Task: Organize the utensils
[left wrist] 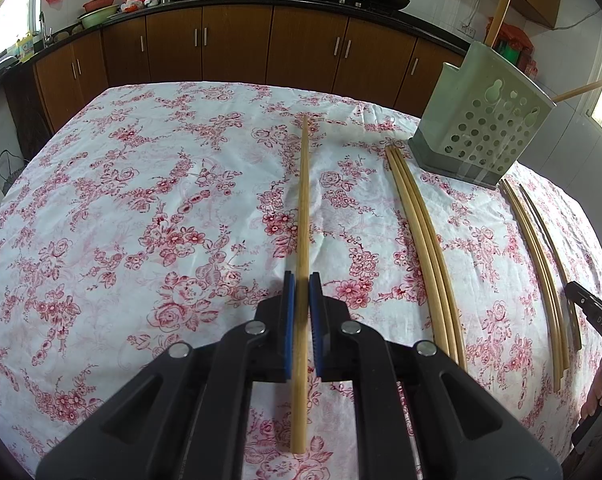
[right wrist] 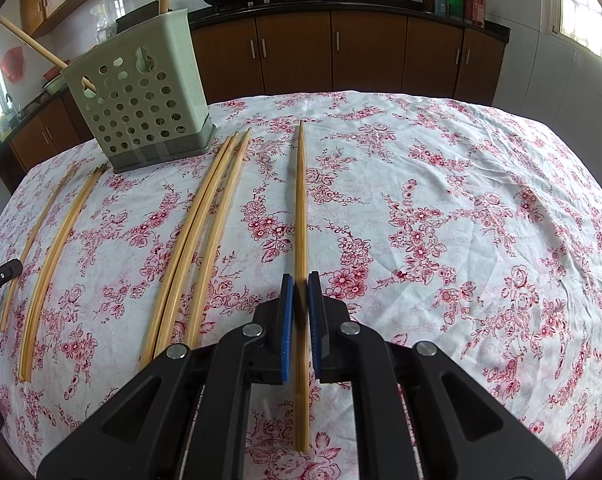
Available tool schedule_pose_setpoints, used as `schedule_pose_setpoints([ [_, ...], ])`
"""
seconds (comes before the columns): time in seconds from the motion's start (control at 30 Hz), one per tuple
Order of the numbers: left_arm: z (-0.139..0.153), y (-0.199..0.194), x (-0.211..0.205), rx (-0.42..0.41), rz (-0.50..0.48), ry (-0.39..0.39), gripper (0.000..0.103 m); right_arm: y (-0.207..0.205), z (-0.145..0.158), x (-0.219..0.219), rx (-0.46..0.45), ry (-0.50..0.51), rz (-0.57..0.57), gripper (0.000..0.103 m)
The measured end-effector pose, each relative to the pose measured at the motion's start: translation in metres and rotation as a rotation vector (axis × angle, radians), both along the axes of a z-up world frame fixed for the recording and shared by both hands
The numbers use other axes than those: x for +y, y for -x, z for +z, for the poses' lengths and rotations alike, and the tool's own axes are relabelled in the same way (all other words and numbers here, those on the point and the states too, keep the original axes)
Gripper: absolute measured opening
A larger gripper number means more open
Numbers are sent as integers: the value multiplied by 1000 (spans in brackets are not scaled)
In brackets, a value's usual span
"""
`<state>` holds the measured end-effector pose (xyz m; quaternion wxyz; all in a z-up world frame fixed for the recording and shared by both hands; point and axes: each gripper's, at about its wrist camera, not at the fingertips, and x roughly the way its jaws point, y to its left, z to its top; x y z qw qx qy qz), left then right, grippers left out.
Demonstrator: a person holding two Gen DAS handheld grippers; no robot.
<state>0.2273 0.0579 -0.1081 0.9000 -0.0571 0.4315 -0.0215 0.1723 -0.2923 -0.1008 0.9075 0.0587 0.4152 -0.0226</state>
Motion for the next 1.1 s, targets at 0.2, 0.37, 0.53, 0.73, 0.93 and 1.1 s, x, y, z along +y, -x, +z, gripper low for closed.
schedule_pose_setpoints([
  [0.2, 0, 0, 0, 0, 0, 0, 10, 0, 0, 0, 0, 0, 0, 9],
  [0.37, 0, 0, 1, 0, -1, 1, 10, 0, 0, 0, 0, 0, 0, 9],
  [0.53, 0, 0, 1, -1, -1, 1, 10, 0, 0, 0, 0, 0, 0, 9],
  [0.73, 0, 0, -1, -1, -1, -10, 10, 0, 0, 1, -1, -1, -1, 9],
  [0.93, 0, 14, -17, 2, -44, -113, 11, 5, 0, -2, -3, -17, -8, 9],
  [1.1, 1, 16, -21, 5, -57, -142, 9, 6, 0, -4, -5, -30, -3, 8],
])
